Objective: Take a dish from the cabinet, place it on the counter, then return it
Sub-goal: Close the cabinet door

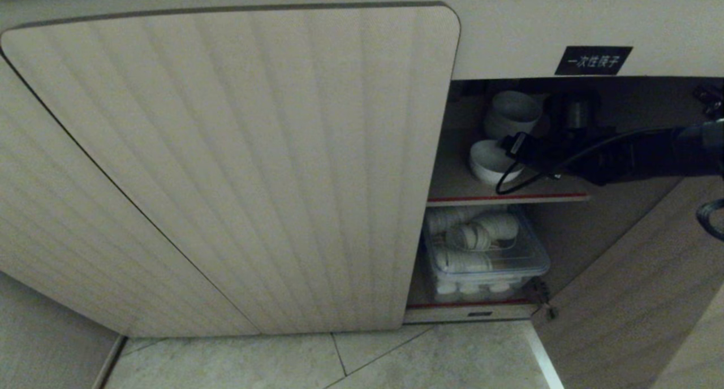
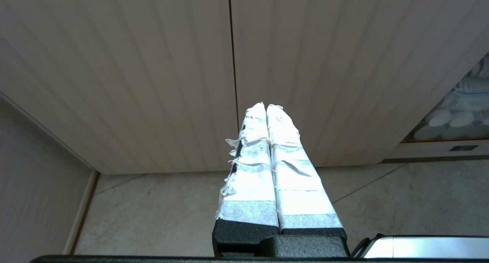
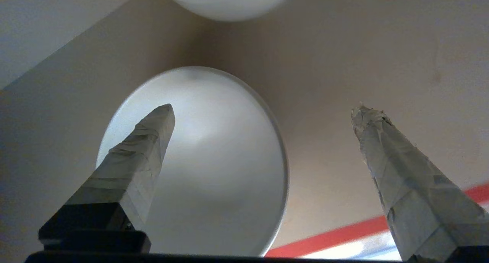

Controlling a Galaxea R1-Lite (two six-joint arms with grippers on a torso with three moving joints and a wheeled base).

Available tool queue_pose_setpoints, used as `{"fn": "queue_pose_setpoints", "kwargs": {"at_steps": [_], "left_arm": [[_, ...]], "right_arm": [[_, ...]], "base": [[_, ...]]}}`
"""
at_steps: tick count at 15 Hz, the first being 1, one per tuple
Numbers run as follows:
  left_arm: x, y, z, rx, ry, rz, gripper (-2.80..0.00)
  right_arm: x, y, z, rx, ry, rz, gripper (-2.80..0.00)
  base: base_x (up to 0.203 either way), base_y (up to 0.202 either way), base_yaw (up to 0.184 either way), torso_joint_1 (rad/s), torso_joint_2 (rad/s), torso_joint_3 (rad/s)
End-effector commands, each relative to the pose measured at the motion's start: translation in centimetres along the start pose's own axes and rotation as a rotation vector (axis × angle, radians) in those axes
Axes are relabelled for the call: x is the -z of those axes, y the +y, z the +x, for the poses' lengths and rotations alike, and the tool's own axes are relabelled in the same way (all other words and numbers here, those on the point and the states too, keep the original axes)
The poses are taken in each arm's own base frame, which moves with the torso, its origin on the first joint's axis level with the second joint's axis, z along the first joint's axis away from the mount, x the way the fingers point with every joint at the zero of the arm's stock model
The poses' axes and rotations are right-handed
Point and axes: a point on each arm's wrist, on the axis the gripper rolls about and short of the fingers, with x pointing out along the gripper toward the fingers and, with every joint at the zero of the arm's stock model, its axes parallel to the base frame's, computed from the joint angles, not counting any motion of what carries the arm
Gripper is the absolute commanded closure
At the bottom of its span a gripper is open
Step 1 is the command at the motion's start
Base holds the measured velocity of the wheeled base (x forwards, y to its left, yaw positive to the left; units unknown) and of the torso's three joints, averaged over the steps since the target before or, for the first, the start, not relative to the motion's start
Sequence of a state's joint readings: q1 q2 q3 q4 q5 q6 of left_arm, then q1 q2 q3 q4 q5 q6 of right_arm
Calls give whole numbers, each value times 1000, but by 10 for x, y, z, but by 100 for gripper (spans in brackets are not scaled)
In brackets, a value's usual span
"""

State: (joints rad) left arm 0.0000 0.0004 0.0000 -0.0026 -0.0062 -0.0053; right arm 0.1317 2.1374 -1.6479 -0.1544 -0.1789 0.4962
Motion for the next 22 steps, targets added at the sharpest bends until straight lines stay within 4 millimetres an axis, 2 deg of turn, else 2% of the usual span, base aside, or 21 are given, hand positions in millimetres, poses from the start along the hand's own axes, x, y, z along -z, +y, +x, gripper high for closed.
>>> {"fn": "queue_pose_setpoints", "kwargs": {"at_steps": [1, 9, 20, 22], "left_arm": [[0, 0, 0, 0, -1, -1, 0], [0, 0, 0, 0, -1, -1, 0], [0, 0, 0, 0, -1, -1, 0], [0, 0, 0, 0, -1, -1, 0]], "right_arm": [[3, -3, -5, -10, -16, -33, -280], [8, -9, -23, -75, -139, -163, -280], [13, -18, -54, -79, -146, -170, -280], [16, -21, -60, -80, -150, -169, 0]], "base": [[0, 0, 0, 0, 0, 0], [0, 0, 0, 0, 0, 0], [0, 0, 0, 0, 0, 0], [0, 0, 0, 0, 0, 0]]}}
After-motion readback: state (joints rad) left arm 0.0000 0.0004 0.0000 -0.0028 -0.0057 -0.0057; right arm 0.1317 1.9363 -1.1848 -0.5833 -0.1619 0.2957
